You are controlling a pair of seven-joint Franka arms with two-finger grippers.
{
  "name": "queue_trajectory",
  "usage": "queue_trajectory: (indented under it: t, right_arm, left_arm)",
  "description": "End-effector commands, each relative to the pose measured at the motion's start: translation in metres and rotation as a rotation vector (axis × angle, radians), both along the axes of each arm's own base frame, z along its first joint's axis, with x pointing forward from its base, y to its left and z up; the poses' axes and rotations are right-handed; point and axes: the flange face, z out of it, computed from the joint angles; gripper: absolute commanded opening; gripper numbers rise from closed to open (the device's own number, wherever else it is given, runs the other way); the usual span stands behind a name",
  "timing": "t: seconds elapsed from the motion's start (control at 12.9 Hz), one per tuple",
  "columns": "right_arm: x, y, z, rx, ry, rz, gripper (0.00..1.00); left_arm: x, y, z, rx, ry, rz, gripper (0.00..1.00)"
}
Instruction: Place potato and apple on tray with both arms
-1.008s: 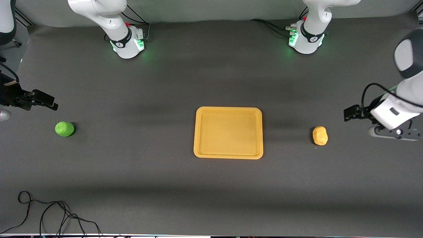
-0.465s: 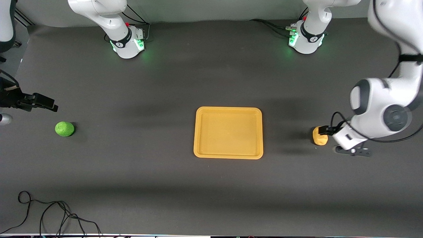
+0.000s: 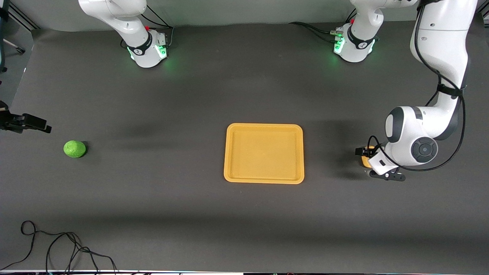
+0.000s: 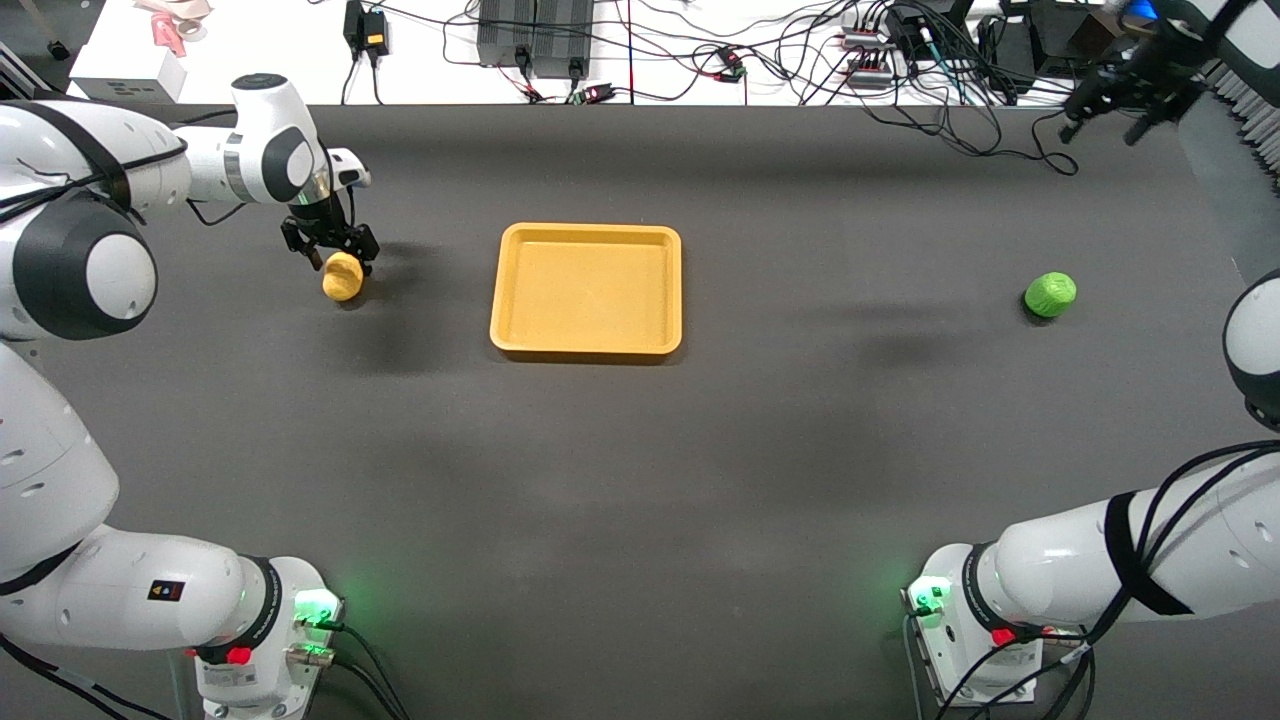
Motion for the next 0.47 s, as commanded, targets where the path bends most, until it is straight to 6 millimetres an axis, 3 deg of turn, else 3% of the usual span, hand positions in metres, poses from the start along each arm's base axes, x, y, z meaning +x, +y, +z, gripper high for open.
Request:
queue_trajectory:
  t: [0.0,0.08,0.23,0.39]
  right_arm:
    - [-0.020,-0.058,0.004,0.004,-0.035,0.039,1.00]
    - [-0.031,-0.079,0.005,0.002,-0.036,0.033,1.00]
    - [-0.040,-0.098,0.002,0.002,-0.033,0.034,1.00]
    - [-0.046,-0.103,-0.018,0.005,-0.038,0.033,1.00]
  left_arm:
    - [0.003,0.002,-0.005,-0.006,-0.031,-0.045,0.86]
    - [0.004,-0.002,-0.004,-0.006,-0.041,-0.051,0.78]
    - [0.005,-0.003,0.004,-0.007,-0.046,-0.035,0.51]
    - [0.008,-0.012,0.038,-0.010,-0.068,-0.012,0.32]
